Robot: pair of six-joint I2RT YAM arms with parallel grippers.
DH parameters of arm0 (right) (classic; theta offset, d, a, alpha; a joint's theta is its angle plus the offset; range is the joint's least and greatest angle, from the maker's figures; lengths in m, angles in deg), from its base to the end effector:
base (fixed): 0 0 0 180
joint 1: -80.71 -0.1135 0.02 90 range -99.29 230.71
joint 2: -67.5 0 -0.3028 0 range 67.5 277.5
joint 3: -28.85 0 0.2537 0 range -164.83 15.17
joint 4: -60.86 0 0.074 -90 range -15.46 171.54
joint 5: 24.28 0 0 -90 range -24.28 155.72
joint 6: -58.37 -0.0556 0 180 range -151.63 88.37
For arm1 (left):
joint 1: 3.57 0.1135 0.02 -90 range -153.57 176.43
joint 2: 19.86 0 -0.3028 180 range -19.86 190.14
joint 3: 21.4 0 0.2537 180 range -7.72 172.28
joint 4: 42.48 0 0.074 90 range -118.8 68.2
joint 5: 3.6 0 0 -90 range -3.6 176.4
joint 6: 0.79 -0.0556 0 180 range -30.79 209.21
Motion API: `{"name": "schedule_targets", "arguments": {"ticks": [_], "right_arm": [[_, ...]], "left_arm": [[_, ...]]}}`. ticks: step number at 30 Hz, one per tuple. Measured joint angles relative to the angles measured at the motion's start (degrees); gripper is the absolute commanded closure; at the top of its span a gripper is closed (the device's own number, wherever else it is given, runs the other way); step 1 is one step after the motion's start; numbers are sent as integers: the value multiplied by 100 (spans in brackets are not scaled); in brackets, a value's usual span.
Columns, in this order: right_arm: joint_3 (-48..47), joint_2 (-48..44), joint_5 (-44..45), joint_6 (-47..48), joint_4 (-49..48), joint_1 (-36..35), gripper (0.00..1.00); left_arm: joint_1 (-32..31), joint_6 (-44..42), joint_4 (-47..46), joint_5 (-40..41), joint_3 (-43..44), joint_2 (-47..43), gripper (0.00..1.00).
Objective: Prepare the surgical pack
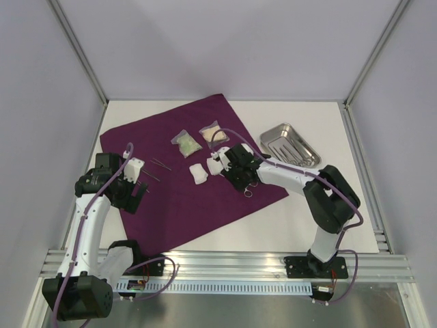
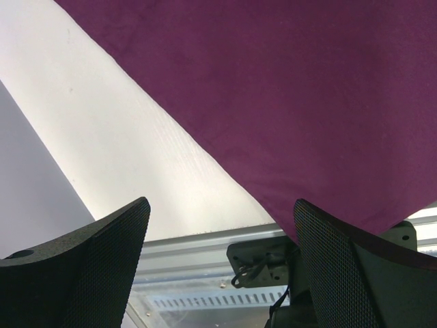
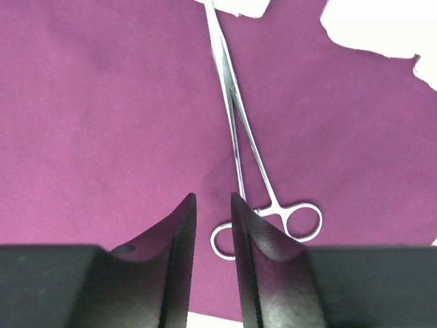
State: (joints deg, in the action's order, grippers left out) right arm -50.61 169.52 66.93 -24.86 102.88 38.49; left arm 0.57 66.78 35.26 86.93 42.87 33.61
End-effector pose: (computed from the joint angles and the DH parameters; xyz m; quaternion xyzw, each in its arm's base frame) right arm 0.2770 0.2498 0.1953 -0.4023 0.8886 0.0572 0.2127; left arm 0.1393 0.0106 0.2851 0.1548 0.9675 0.0503 0.1935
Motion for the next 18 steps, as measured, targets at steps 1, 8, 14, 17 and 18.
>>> {"name": "schedule_targets", "arguments": {"ticks": [1,8,14,17,18], "right_arm": [[-42,33,-39,33,9,0,73],[-195,328,-136,166,144,37,75],[-238,402,-133,223,286,155,77],[-295,402,-133,236,345,166,76],[-315,402,-136,236,358,164,76]], "left_arm": [[0,0,0,0,0,0,5],[0,-4,-7,0,0,11,5],[0,-20,-13,0,0,13,5],[0,-20,-13,0,0,22,5],[0,-20,-15,0,0,26,5]]}}
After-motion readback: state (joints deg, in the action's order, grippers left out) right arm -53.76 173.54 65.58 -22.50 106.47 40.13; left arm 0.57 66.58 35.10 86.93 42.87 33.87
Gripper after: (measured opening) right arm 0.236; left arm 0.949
